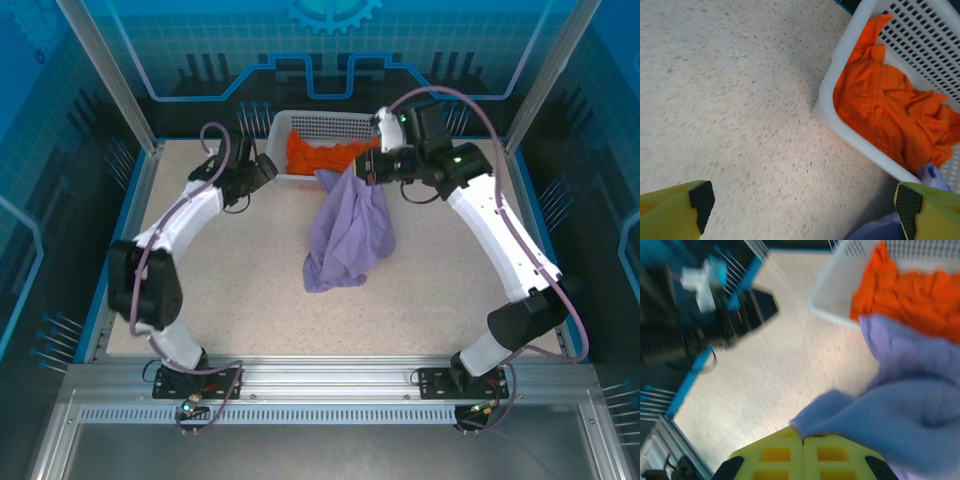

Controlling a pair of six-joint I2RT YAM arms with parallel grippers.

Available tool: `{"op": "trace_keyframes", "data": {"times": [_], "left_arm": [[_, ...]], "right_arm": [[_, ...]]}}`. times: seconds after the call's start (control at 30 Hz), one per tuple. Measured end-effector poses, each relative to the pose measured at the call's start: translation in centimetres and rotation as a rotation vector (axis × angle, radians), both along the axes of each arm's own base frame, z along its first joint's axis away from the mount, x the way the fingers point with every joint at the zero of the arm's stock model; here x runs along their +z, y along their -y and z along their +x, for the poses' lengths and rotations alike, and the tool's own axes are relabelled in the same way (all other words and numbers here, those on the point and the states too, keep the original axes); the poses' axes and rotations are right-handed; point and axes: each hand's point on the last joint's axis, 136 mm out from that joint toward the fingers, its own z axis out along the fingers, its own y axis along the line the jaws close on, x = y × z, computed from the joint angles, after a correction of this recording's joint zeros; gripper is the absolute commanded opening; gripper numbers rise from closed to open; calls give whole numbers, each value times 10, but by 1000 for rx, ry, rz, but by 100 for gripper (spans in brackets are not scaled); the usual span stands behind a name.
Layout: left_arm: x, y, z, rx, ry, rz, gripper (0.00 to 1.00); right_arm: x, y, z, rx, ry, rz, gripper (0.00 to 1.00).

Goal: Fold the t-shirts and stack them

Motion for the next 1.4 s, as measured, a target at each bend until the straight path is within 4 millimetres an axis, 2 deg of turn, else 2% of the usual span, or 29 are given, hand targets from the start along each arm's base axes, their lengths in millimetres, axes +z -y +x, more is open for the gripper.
{"op": "trace_keyframes", "data": {"times": [0.03, 0.13, 0.27, 0.33, 0.4, 0.5, 0.67, 0.73, 0.83, 0.97, 1.1, 1.17, 1.23, 1.4], "left_arm": [[-8, 1, 12, -13, -23, 3, 90], [-28, 4, 51, -57, -79, 26, 87], [-51, 6, 101, -112, -112, 68, 77], [-64, 10, 119, -140, -121, 75, 72], [-77, 13, 128, -157, -135, 75, 67], [-94, 15, 129, -160, -173, 67, 56], [-103, 7, 122, -124, -208, 47, 25], [-101, 6, 115, -139, -210, 31, 16], [-97, -1, 98, -91, -225, -7, 15], [-96, -25, 74, -7, -249, -14, 11], [-95, -55, 41, 125, -281, -15, 7], [-93, -72, 17, 217, -296, -23, 7], [-93, -90, -9, 316, -303, -37, 7], [-96, -144, -79, 614, -324, -61, 3]], "right_arm": [[-19, 3, -3, -7, -47, -24, 0], [-56, 10, -15, -23, -144, -63, 0], [-81, 24, -44, -35, -214, -86, 0], [-81, 32, -59, -42, -217, -89, 0], [-76, 40, -72, -52, -203, -86, 0], [-63, 49, -84, -71, -166, -82, 0], [-37, 62, -94, -117, -86, -59, 0], [-17, 68, -98, -132, -23, -42, 0], [25, 73, -101, -137, 95, -1, 0], [87, 76, -99, -145, 270, 51, 0], [130, 80, -100, -150, 401, 84, 0], [138, 80, -100, -146, 432, 88, 0], [136, 78, -97, -139, 430, 82, 0], [110, 68, -85, -114, 368, 54, 0]]}}
